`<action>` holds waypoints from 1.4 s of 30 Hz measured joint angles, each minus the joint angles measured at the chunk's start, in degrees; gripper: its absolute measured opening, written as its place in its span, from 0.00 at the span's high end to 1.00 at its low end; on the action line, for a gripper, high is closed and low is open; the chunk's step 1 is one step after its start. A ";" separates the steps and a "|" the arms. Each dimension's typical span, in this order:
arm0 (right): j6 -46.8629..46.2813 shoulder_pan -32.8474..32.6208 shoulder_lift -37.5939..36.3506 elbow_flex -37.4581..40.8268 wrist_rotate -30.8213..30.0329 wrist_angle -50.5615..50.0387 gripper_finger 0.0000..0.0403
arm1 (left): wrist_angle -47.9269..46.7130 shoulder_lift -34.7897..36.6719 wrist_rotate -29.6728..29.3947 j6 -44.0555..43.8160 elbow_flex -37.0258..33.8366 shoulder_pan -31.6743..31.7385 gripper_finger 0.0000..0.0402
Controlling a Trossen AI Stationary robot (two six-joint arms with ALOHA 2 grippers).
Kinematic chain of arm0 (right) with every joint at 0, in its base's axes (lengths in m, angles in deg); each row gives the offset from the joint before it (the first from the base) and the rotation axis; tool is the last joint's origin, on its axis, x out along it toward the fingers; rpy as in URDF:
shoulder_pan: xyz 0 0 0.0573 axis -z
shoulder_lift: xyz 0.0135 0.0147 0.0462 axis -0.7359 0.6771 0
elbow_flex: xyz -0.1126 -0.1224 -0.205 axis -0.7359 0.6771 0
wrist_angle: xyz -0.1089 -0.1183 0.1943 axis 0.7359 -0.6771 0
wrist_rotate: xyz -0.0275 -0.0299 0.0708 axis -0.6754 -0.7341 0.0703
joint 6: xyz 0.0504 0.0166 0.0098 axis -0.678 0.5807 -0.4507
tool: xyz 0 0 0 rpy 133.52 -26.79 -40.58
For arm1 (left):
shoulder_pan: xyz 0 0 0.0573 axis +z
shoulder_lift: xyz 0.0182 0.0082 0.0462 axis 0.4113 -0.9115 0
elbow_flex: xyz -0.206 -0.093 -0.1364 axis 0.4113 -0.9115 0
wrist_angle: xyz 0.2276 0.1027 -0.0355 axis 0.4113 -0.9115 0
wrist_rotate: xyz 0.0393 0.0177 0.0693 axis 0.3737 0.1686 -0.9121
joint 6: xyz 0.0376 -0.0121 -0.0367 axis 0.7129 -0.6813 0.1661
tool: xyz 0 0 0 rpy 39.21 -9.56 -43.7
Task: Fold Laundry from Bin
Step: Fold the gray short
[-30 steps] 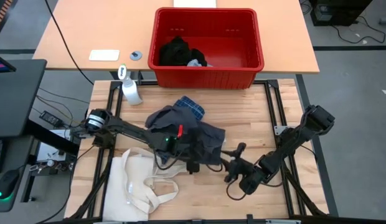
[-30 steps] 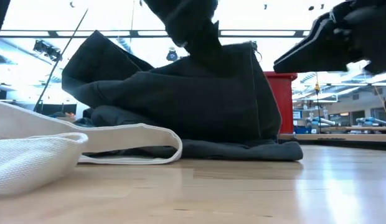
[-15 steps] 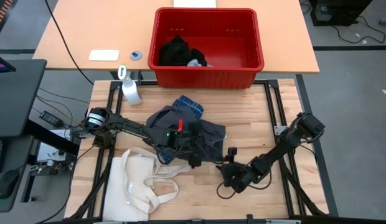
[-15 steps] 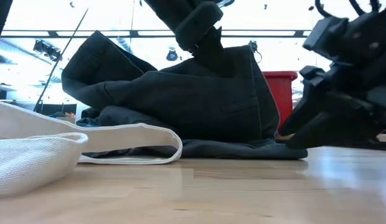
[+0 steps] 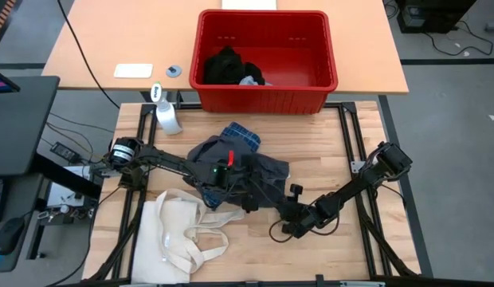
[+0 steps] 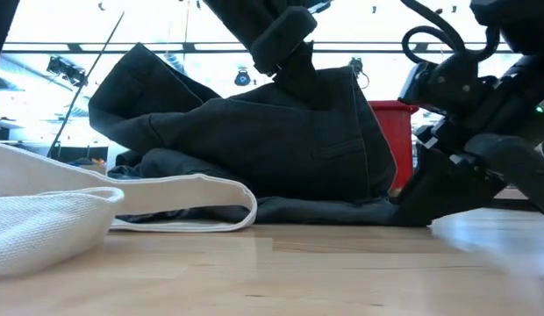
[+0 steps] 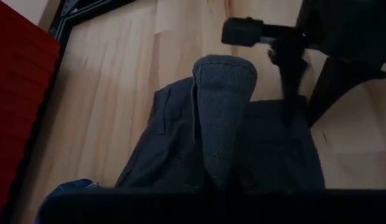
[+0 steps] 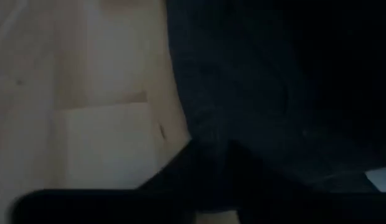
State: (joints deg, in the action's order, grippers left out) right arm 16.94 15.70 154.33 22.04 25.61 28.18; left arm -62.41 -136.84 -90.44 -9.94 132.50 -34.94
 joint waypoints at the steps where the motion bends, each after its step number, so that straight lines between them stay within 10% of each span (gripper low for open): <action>1: 1.10 -0.26 -0.24 0.04 0.01 0.72 0.86 | 0.94 -0.01 -0.10 0.39 -0.02 0.15 0.95; 10: 4.99 -3.99 -0.74 0.11 10.57 15.68 0.91 | 11.53 0.32 -1.86 7.66 -0.02 2.41 0.95; 27: 4.28 -4.29 -0.76 0.09 8.73 16.46 0.89 | 10.16 -8.90 18.25 2.56 -0.09 -1.28 0.95; 42: 4.68 -4.45 -1.28 0.09 12.22 17.36 0.57 | 14.13 -16.14 18.28 6.33 -0.07 -4.20 0.95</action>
State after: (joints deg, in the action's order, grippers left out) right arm 21.62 11.25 153.05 22.14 37.83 45.54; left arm -48.28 -152.98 -72.16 -3.61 132.43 -39.14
